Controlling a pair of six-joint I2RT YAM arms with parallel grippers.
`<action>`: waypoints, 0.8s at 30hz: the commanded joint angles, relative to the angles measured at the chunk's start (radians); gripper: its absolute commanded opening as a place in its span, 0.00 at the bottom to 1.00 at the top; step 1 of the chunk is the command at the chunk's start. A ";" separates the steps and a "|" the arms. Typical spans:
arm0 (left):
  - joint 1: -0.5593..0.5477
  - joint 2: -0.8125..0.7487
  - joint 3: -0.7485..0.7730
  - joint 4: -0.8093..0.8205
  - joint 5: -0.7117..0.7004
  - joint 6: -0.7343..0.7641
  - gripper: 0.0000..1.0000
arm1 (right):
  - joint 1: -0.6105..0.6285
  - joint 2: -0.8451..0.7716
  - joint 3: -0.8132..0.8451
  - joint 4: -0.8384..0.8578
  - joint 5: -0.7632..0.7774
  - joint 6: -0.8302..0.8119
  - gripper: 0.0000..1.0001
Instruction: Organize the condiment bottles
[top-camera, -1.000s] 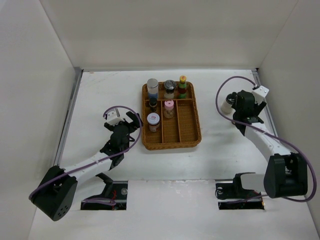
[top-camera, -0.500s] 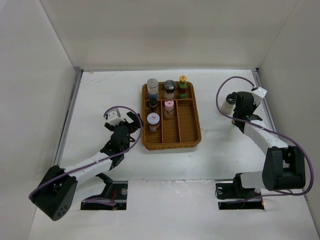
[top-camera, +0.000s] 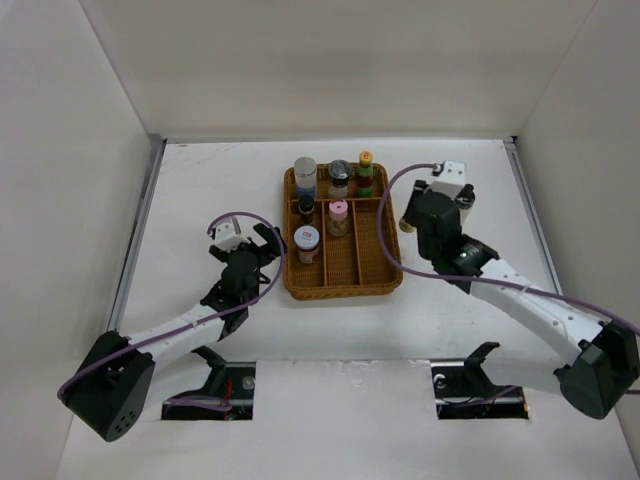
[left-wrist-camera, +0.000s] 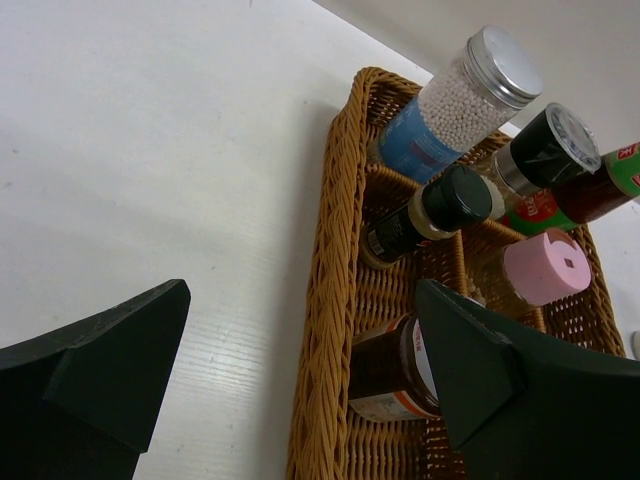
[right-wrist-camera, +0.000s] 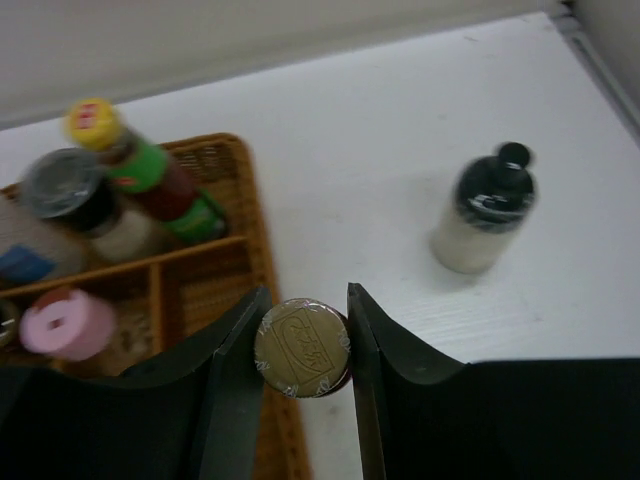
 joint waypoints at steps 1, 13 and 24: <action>0.011 -0.005 0.009 0.047 -0.001 -0.010 1.00 | 0.115 0.029 0.103 0.145 -0.009 -0.030 0.26; 0.037 0.000 0.007 0.044 -0.004 -0.007 1.00 | 0.313 0.285 0.160 0.274 -0.161 -0.024 0.28; 0.069 -0.007 0.003 0.038 -0.005 -0.008 1.00 | 0.353 0.387 0.080 0.328 -0.146 -0.019 0.32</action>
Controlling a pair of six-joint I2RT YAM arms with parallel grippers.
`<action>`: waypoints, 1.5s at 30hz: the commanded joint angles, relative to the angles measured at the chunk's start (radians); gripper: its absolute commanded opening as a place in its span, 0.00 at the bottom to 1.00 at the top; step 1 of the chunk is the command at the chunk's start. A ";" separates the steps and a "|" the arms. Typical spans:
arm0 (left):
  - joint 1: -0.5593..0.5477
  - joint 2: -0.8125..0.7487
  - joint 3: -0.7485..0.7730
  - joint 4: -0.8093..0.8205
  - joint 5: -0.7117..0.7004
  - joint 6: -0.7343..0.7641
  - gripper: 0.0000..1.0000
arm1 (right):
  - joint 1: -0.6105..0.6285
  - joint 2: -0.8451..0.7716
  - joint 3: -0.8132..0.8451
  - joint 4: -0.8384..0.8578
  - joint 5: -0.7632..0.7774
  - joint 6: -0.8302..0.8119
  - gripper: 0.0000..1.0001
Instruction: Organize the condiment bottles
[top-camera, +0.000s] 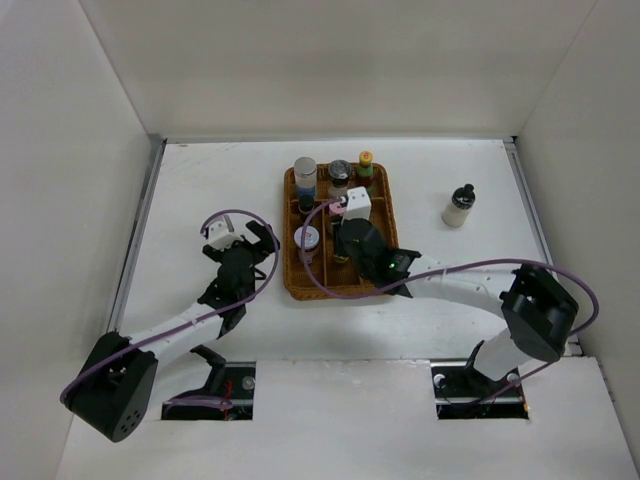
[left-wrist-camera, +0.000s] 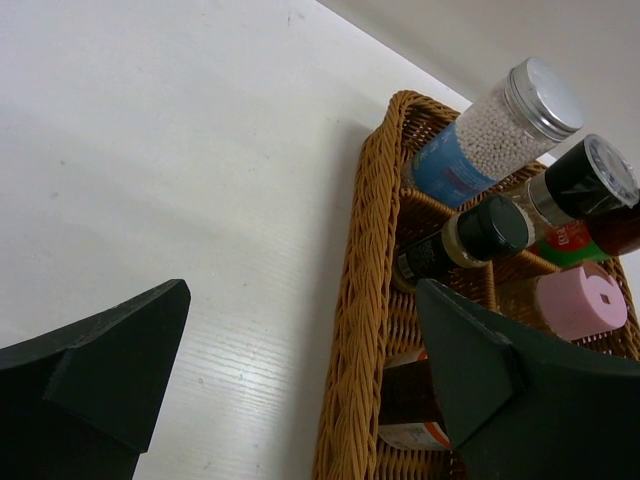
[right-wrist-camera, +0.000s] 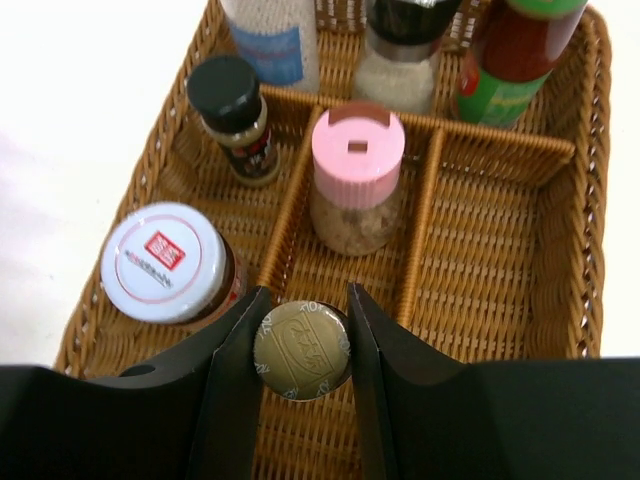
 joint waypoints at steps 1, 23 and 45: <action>0.009 -0.014 0.003 0.038 -0.004 -0.008 1.00 | 0.024 -0.007 -0.012 0.131 0.013 0.002 0.32; 0.009 -0.025 -0.003 0.038 -0.001 -0.010 1.00 | -0.088 -0.261 -0.093 0.071 0.016 -0.014 0.85; 0.000 -0.019 -0.003 0.043 0.026 -0.022 1.00 | -0.774 0.016 -0.026 0.042 0.020 0.049 1.00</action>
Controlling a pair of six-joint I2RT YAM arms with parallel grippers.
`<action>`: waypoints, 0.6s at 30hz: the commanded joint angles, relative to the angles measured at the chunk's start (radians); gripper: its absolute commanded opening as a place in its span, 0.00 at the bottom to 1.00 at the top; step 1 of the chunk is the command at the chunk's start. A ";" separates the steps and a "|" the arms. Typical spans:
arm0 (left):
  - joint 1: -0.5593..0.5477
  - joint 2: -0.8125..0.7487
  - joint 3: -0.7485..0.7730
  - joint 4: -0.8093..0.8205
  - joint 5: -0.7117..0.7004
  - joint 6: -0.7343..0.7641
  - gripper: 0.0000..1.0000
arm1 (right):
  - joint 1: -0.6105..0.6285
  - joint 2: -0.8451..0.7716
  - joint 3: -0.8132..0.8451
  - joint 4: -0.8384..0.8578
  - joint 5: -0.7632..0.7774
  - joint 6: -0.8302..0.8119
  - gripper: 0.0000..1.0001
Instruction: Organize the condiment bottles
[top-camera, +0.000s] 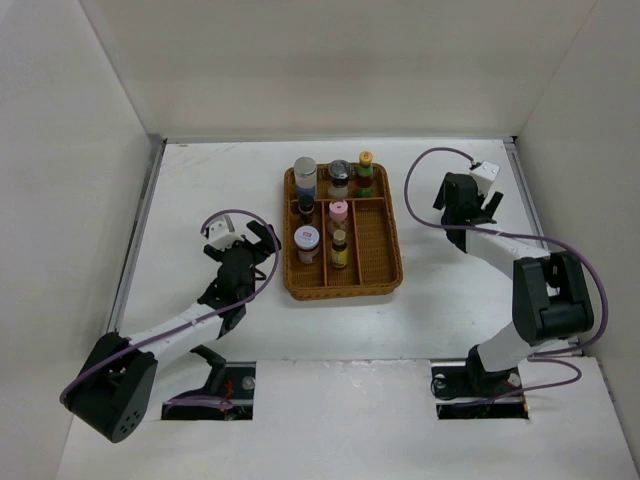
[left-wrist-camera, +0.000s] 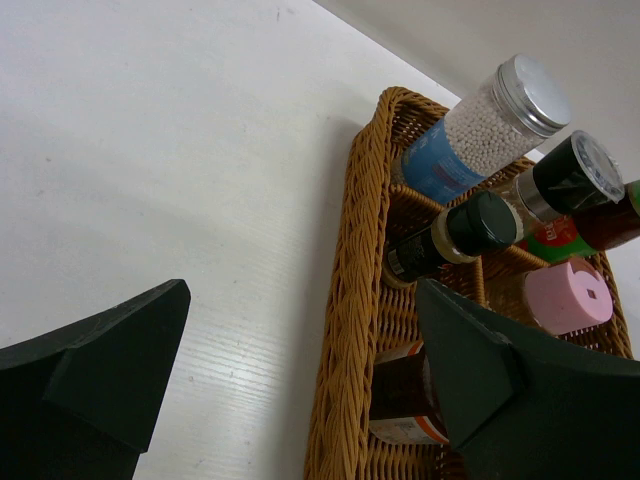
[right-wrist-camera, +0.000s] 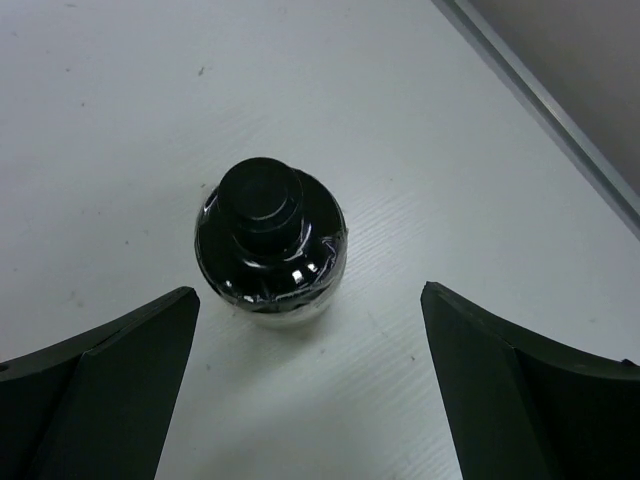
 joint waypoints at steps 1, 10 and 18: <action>-0.003 -0.013 -0.003 0.046 0.009 -0.012 1.00 | -0.013 0.018 0.074 0.073 -0.093 0.015 1.00; -0.001 -0.011 -0.004 0.047 0.009 -0.012 1.00 | -0.062 0.149 0.106 0.152 -0.135 0.009 0.96; -0.006 0.002 0.002 0.047 0.009 -0.012 1.00 | -0.070 0.118 0.091 0.202 -0.102 -0.006 0.61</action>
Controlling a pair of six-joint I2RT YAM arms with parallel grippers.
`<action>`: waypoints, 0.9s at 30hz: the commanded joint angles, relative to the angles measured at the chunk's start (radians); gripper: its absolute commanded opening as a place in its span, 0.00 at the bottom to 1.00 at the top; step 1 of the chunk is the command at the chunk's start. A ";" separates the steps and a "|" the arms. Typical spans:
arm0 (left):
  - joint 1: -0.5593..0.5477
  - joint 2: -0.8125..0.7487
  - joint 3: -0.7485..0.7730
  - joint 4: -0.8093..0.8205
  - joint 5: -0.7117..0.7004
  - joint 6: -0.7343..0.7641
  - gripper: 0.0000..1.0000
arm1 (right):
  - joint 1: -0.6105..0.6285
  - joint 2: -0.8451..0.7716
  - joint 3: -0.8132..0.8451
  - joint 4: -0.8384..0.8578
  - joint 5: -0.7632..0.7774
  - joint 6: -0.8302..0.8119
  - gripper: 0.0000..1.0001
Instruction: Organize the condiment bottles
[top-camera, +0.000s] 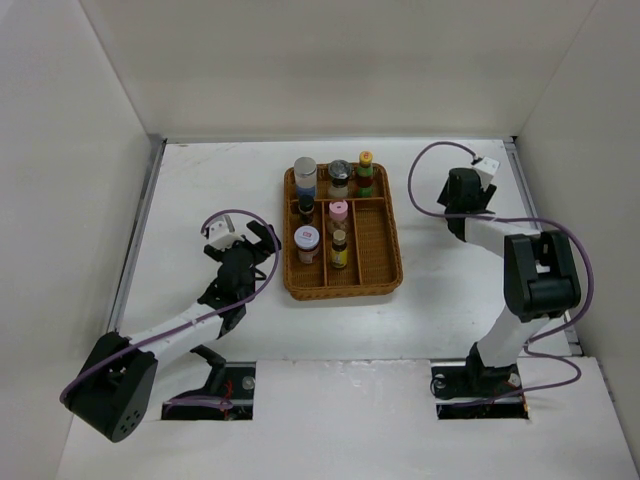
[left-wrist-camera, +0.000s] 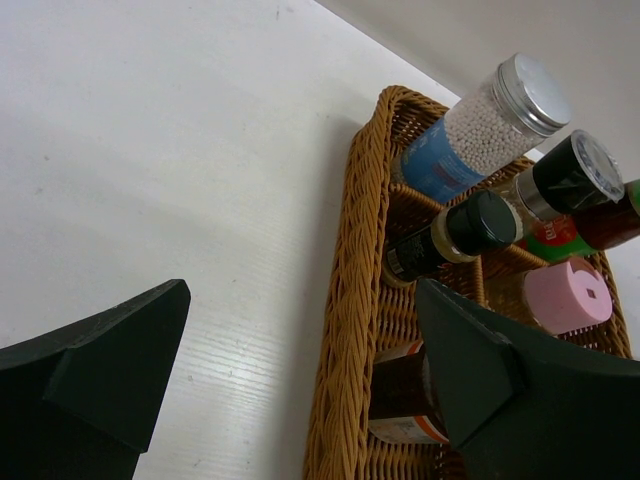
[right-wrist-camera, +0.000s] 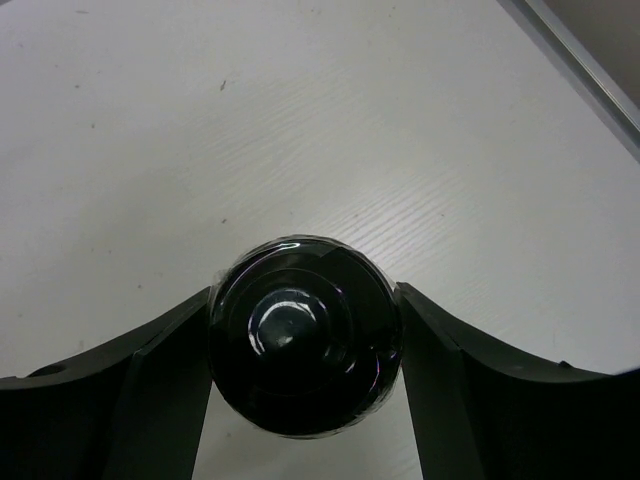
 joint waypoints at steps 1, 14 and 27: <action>-0.005 -0.002 0.002 0.047 0.007 -0.008 1.00 | 0.024 -0.074 -0.001 0.108 0.035 -0.020 0.59; 0.012 -0.016 -0.008 0.043 -0.020 -0.020 1.00 | 0.362 -0.338 -0.029 0.077 0.042 -0.043 0.57; 0.159 0.003 0.006 -0.077 0.041 -0.146 1.00 | 0.486 -0.056 0.133 0.120 -0.073 -0.064 0.60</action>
